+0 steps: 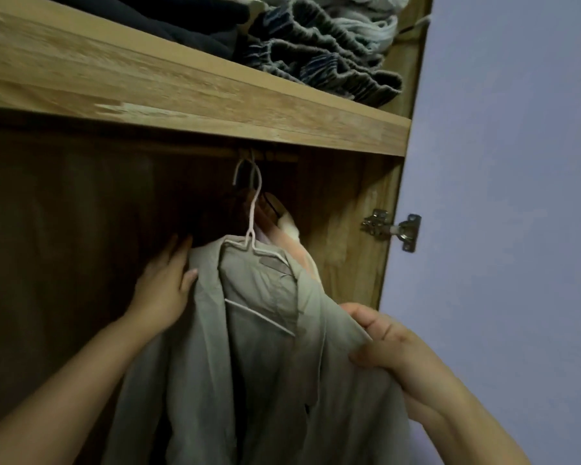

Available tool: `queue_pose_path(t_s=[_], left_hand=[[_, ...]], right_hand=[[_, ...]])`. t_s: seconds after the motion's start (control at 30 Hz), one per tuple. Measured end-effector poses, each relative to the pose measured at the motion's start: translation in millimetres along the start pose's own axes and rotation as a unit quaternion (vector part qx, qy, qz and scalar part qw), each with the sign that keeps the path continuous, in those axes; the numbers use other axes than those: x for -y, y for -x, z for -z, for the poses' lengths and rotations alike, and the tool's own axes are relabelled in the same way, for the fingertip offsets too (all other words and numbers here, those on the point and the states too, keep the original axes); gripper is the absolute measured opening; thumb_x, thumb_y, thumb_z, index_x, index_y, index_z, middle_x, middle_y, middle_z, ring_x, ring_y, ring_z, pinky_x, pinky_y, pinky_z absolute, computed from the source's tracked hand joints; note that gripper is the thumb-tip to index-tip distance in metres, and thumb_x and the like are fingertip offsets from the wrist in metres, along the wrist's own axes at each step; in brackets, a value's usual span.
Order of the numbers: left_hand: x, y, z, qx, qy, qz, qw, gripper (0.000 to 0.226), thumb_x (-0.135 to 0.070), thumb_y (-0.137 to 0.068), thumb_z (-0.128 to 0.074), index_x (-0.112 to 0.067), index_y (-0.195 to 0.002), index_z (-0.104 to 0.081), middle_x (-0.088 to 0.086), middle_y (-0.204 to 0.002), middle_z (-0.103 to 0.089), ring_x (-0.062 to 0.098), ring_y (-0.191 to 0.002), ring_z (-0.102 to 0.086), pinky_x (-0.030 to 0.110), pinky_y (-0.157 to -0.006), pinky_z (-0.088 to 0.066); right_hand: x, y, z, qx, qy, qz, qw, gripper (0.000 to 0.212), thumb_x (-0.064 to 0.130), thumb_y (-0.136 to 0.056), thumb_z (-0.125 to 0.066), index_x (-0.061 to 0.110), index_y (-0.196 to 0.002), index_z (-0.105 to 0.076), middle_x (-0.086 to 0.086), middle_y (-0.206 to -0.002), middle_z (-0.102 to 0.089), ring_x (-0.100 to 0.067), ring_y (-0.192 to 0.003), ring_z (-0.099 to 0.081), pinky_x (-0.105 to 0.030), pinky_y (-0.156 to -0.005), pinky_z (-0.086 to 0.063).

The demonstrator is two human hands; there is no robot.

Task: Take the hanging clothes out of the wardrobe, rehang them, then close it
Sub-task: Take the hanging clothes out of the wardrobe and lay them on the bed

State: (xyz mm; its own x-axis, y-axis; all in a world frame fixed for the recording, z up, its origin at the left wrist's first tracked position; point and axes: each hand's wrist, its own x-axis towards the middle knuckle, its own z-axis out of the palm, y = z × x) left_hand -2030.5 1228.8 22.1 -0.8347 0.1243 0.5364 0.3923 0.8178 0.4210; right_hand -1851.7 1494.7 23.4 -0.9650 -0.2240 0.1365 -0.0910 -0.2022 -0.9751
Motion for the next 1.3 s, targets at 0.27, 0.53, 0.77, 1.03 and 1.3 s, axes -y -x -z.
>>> queue_pose_path(t_s=[0.27,0.53,0.77,1.03,1.3], left_hand=[[-85,63,-2,-0.032,0.108,-0.105,0.988,0.023,-0.013,-0.092,-0.051,-0.001,-0.074,-0.057,0.016,-0.075,-0.063,0.033,-0.076,-0.058,0.039,-0.065,-0.038],[-191,171,-18,-0.021,0.197,-0.097,0.975,0.028,-0.021,-0.093,-0.051,-0.006,-0.071,-0.06,0.011,-0.071,-0.064,0.028,-0.068,-0.055,0.038,-0.063,-0.044],[-274,255,-20,0.023,0.266,-0.138,0.954,0.033,-0.037,-0.08,-0.058,-0.011,-0.06,-0.057,0.008,-0.058,-0.059,0.026,-0.061,-0.052,0.035,-0.057,-0.04],[-354,316,-44,0.158,0.362,-0.198,0.897,0.029,-0.023,-0.079,-0.071,-0.012,-0.055,-0.059,0.009,-0.059,-0.062,0.027,-0.065,-0.058,0.035,-0.06,-0.037],[-422,371,-68,0.313,0.396,-0.291,0.813,0.027,-0.023,-0.076,-0.074,-0.017,-0.053,-0.06,0.008,-0.059,-0.064,0.03,-0.067,-0.06,0.036,-0.063,-0.044]], right_hand=[[25,122,35,-0.048,0.057,0.002,0.997,0.044,-0.012,-0.061,-0.047,0.0,-0.098,-0.068,-0.023,-0.099,-0.066,-0.03,-0.087,-0.064,-0.036,-0.076,-0.053],[41,269,51,-0.268,0.397,-0.001,0.878,0.026,0.037,-0.076,-0.064,0.011,-0.076,-0.067,-0.015,-0.073,-0.065,-0.015,-0.068,-0.056,-0.032,-0.068,-0.044],[28,373,50,-0.49,0.553,-0.003,0.673,0.045,0.037,-0.081,-0.066,0.016,-0.052,-0.039,0.001,-0.045,-0.032,-0.015,-0.05,-0.034,-0.035,-0.054,-0.028],[18,493,26,-0.642,0.547,-0.046,0.535,0.045,0.039,-0.075,-0.072,0.021,-0.049,-0.039,0.002,-0.042,-0.034,-0.006,-0.045,-0.035,-0.024,-0.047,-0.027],[-1,576,-44,-0.753,0.498,-0.115,0.413,0.037,0.036,-0.075,-0.073,0.02,-0.052,-0.048,0.007,-0.047,-0.044,-0.01,-0.051,-0.044,-0.028,-0.05,-0.03]])
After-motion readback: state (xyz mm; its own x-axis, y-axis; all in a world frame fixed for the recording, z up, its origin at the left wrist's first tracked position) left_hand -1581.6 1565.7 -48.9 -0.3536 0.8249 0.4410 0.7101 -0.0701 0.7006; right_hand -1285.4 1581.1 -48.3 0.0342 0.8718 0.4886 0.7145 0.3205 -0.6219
